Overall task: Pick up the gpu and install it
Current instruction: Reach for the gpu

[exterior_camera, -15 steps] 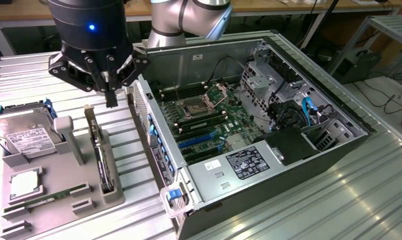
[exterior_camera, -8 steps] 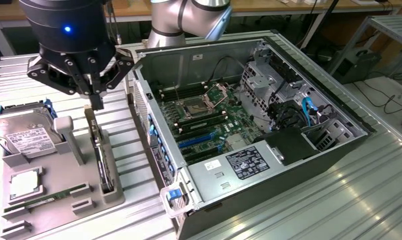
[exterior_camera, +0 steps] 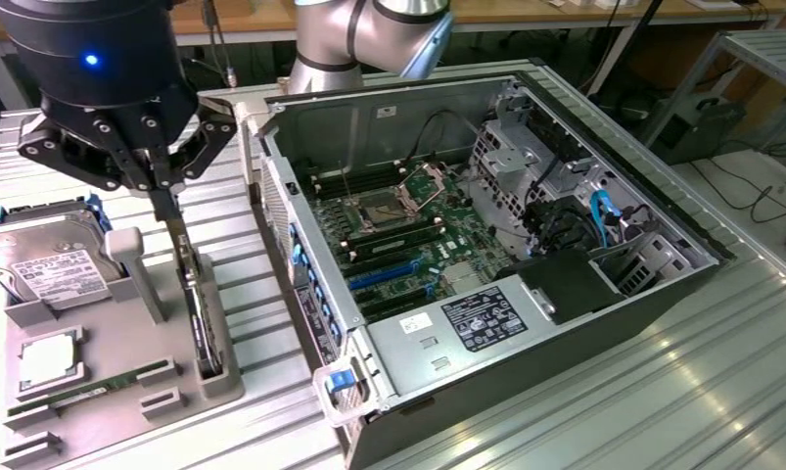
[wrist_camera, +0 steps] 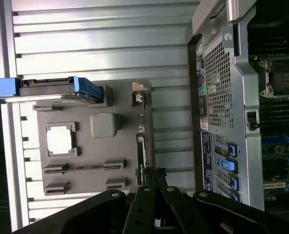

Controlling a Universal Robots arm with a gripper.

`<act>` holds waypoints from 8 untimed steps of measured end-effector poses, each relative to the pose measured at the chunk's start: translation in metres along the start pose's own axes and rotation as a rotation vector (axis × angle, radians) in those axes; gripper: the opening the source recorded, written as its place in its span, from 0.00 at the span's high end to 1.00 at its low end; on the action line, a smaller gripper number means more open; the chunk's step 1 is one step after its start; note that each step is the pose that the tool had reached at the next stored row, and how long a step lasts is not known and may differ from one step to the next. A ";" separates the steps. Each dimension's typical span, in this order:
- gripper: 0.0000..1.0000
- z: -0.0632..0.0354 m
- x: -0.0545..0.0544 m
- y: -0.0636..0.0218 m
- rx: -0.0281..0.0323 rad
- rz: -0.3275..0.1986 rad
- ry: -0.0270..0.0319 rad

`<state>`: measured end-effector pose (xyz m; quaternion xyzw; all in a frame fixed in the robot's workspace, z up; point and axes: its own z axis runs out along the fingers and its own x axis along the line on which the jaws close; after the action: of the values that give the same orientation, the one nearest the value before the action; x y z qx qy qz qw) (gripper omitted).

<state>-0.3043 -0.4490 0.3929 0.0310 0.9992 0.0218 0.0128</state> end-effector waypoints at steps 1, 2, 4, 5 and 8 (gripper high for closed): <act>0.89 0.0000 0.002 -0.0001 0.0000 0.000 0.0001; 0.89 -0.0001 0.003 -0.0002 -0.0001 -0.001 0.0000; 0.89 -0.0001 0.006 -0.0004 -0.0001 -0.002 0.0001; 0.89 -0.0002 0.009 -0.0006 -0.0001 -0.003 0.0001; 0.89 -0.0003 0.013 -0.0008 -0.0002 -0.004 0.0002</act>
<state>-0.3169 -0.4490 0.3929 0.0290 0.9993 0.0218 0.0128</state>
